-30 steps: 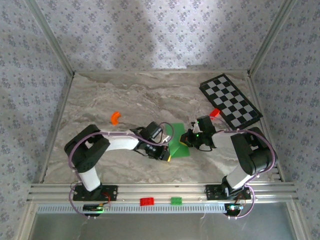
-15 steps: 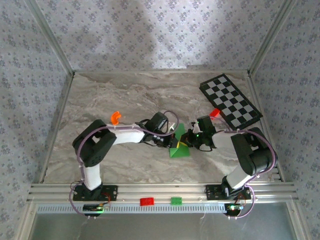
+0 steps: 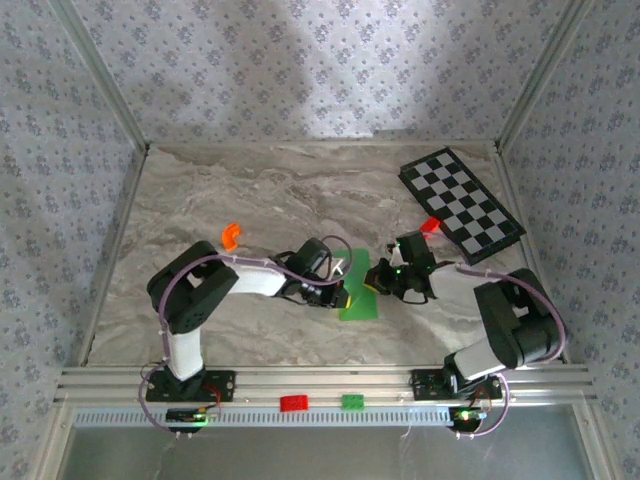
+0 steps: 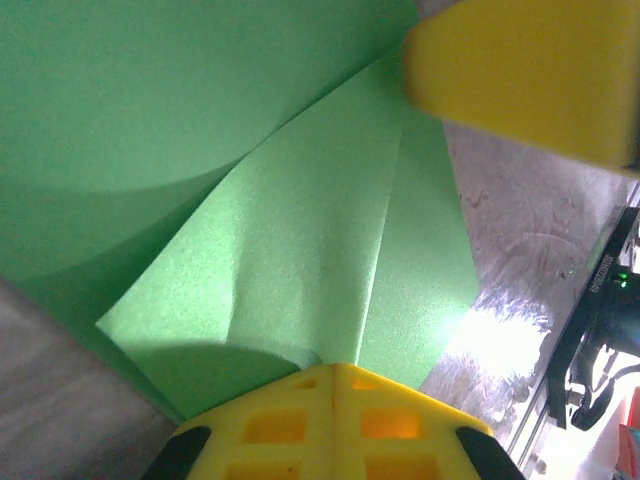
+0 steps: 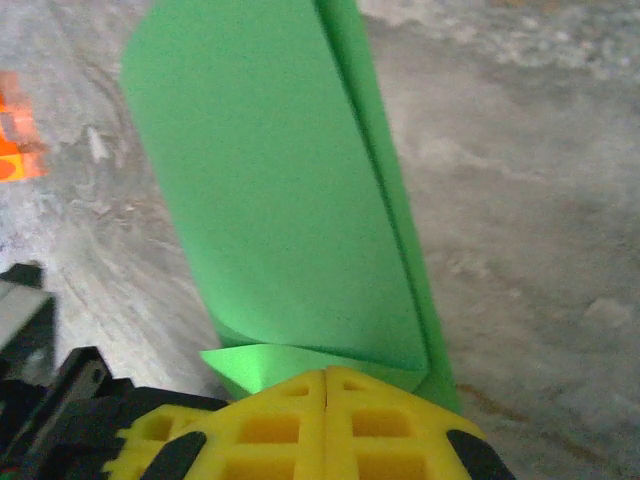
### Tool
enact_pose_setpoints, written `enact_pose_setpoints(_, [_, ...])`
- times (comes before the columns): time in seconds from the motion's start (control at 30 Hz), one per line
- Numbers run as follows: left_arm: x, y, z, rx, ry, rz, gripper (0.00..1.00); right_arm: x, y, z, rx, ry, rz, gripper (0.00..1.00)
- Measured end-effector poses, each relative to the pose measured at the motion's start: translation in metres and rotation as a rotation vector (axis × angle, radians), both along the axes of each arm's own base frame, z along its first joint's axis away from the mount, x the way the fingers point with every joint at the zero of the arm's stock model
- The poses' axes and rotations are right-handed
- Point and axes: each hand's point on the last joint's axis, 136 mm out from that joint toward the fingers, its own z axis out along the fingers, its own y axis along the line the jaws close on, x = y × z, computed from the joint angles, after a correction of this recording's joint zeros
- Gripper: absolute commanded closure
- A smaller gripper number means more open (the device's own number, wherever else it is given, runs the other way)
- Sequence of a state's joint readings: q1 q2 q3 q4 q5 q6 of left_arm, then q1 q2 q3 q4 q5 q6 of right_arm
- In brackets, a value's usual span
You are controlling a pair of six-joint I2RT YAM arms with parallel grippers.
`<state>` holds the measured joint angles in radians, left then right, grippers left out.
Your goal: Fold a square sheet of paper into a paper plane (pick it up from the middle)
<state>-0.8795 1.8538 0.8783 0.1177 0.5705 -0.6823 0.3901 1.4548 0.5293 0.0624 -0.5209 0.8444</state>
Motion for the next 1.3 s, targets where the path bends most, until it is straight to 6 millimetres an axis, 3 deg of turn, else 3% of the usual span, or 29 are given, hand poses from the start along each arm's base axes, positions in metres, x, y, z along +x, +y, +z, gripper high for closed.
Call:
enact_pose_setpoints(0.13, [-0.003, 0.004, 0.0, 0.008, 0.0, 0.001, 1.0, -0.009, 0.016, 0.008, -0.002, -0.035, 0.053, 0.96])
enact_pose_setpoints(0.3, [-0.005, 0.005, -0.001, 0.016, 0.002, 0.001, 1.0, -0.024, 0.032, -0.004, -0.013, -0.01, 0.099, 0.97])
enact_pose_setpoints(0.4, [-0.005, 0.006, -0.001, 0.019, 0.003, 0.0, 1.0, -0.026, 0.025, -0.017, -0.004, 0.027, 0.073, 0.98])
enact_pose_setpoints(0.77, [-0.006, 0.006, -0.001, 0.035, 0.002, -0.013, 1.0, 0.007, -0.021, -0.016, 0.017, 0.032, -0.073, 0.97])
enact_pose_setpoints(0.9, [-0.006, 0.007, -0.002, 0.036, 0.003, -0.013, 1.0, 0.01, -0.029, -0.012, -0.009, 0.017, -0.092, 0.96])
enact_pose_setpoints(1.13, [-0.006, 0.007, -0.001, 0.038, 0.0, -0.017, 1.0, 0.0, -0.004, 0.01, -0.013, -0.073, -0.005, 0.96])
enact_pose_setpoints(1.3, [-0.007, 0.007, -0.001, 0.043, 0.004, -0.018, 1.0, -0.01, 0.008, -0.008, -0.021, -0.02, 0.03, 0.97])
